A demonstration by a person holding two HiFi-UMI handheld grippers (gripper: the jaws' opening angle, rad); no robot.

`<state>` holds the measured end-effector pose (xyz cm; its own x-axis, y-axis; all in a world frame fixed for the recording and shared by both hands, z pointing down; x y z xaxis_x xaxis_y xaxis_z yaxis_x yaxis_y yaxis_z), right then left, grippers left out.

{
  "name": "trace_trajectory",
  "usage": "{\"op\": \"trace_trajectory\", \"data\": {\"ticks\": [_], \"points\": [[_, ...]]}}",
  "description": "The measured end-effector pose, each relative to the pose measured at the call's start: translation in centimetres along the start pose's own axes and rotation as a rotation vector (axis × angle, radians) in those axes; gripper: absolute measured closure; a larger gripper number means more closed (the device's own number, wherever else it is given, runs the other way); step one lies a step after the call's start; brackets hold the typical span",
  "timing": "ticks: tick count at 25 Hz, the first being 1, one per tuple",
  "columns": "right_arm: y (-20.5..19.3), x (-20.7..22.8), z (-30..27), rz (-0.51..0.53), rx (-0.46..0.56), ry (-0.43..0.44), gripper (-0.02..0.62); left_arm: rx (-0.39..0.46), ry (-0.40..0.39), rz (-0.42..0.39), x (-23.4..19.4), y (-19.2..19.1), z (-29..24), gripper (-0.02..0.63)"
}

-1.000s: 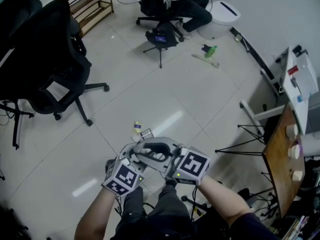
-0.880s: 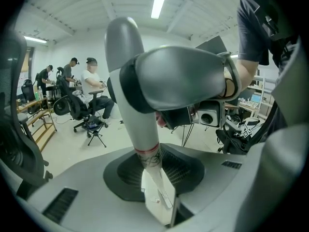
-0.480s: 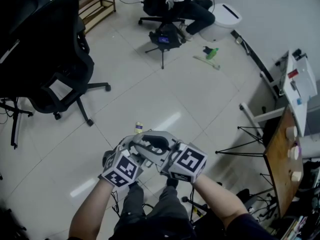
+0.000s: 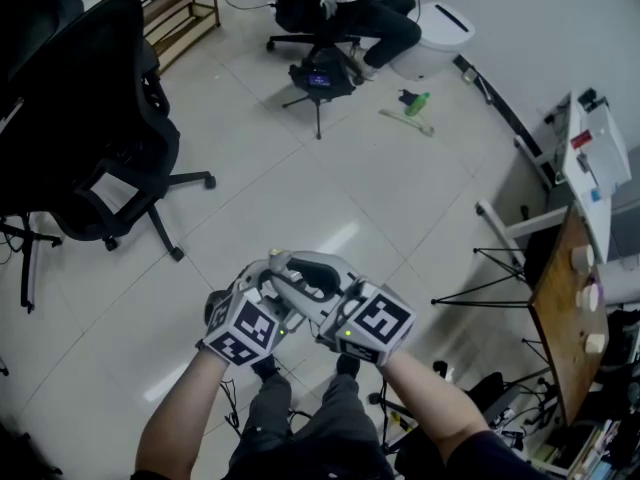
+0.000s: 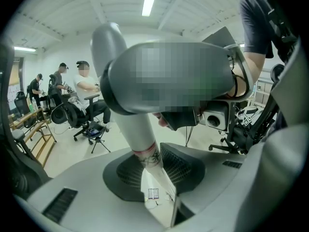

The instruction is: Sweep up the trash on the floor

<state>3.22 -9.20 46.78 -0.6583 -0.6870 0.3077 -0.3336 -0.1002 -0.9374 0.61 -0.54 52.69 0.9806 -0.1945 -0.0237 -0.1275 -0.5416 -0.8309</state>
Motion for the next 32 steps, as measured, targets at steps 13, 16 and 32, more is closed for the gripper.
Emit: {"op": "trace_trajectory", "data": {"ticks": [13,16,32], "points": [[1.5,2.4,-1.1,0.043,0.030,-0.053,0.480,0.029,0.014,-0.030,-3.0,1.4,-1.1,0.512],[2.0,2.6,-0.9,0.044,0.040,-0.060,0.480,0.026,0.014,-0.045,-3.2,2.0,-1.2,0.512],[4.1,1.0,3.1,0.082,0.033,-0.047,0.480,0.016,-0.047,-0.059,-0.6,5.1,-0.8,0.518]]}}
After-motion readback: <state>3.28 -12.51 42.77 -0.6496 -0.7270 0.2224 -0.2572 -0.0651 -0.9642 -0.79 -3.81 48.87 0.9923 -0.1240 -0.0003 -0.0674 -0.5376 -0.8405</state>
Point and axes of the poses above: the fingertips, and each gripper's own axes: z backward along the fingers, x to its right, y out of its top, the point moved 9 cm from there along z, backward along the fingers, and after that the axes turned 1 degree about x, right-handed, at the moved point
